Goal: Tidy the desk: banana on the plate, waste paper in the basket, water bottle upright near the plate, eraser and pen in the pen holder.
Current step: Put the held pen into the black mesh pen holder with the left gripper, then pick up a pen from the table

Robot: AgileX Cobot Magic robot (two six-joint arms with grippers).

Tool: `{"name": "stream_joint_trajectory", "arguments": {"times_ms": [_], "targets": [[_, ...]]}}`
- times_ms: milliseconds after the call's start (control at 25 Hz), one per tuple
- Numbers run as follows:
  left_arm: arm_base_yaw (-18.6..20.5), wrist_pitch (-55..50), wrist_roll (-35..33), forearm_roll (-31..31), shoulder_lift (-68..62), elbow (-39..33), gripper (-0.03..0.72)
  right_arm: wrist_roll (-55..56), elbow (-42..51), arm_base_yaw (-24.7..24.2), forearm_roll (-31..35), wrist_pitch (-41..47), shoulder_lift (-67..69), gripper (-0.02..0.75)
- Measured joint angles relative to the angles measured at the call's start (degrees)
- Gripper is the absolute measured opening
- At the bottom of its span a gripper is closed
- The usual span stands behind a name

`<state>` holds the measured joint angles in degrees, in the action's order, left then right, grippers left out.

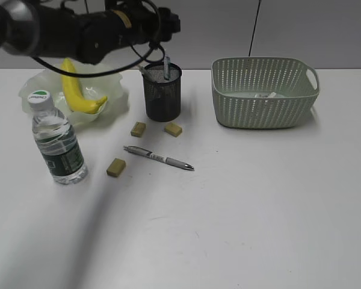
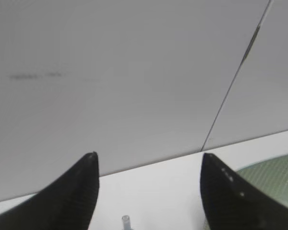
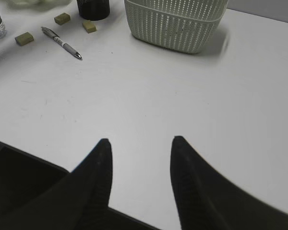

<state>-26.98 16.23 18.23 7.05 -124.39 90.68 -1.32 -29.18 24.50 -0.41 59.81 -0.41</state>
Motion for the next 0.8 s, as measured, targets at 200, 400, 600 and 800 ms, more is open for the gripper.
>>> {"name": "stream_joint_trajectory", "arguments": {"times_ms": [200, 400, 600, 800], "targets": [[-0.3, -14.3, 0.0, 0.3, 10.4, 0.0, 0.498, 0.0, 0.0, 0.0, 0.0, 0.0, 0.0, 0.331], [-0.3, -33.1, 0.0, 3.1, 20.7, 0.0, 0.498, 0.0, 0.0, 0.0, 0.0, 0.0, 0.0, 0.331], [-0.3, -53.5, 0.0, 4.4, 31.3, 0.0, 0.498, 0.0, 0.0, 0.0, 0.0, 0.0, 0.0, 0.331], [-0.3, -73.1, -0.1, 4.4, 38.4, 0.0, 0.479, 0.0, 0.0, 0.0, 0.0, 0.0, 0.0, 0.331]]}}
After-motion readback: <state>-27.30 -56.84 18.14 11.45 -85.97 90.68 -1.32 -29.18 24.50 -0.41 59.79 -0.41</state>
